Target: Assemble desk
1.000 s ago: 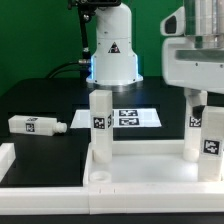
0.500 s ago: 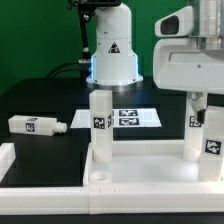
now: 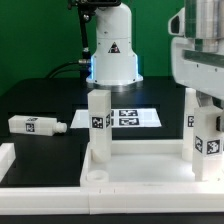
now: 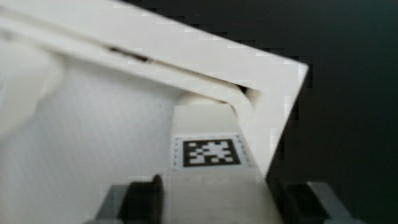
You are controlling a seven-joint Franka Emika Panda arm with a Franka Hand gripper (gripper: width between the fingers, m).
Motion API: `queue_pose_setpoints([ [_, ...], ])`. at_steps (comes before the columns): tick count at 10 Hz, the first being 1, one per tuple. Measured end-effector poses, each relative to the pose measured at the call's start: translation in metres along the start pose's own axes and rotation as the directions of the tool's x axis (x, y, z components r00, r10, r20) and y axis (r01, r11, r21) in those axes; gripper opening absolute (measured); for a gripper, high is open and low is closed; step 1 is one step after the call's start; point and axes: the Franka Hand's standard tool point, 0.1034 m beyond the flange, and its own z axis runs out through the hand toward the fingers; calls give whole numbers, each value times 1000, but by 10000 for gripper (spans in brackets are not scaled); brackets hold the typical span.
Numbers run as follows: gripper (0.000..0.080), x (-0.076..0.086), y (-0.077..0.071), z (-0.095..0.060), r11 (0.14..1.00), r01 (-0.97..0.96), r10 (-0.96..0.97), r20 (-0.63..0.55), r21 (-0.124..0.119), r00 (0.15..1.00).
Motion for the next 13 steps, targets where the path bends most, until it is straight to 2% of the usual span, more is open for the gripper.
queue_pose_setpoints([
  [1, 287, -1, -2, 0, 983, -184, 184, 22, 10, 983],
  [2, 287, -1, -4, 0, 957, -290, 289, 44, 13, 956],
  [5, 287, 4, -4, 0, 903, -430, 429, 42, 15, 902],
  [8, 287, 7, -5, 0, 885, -465, 465, 38, 16, 885],
  [9, 318, 7, -5, 0, 893, -449, 448, 38, 16, 893],
  [10, 457, 7, -5, 0, 894, -447, 446, 38, 17, 894],
  [11, 457, 8, -6, -2, 902, -432, 431, 40, 21, 902],
  [12, 586, 10, -11, -16, 927, -374, 372, 53, 39, 927],
  [13, 635, 18, -17, -37, 948, -312, 308, 69, 67, 949],
])
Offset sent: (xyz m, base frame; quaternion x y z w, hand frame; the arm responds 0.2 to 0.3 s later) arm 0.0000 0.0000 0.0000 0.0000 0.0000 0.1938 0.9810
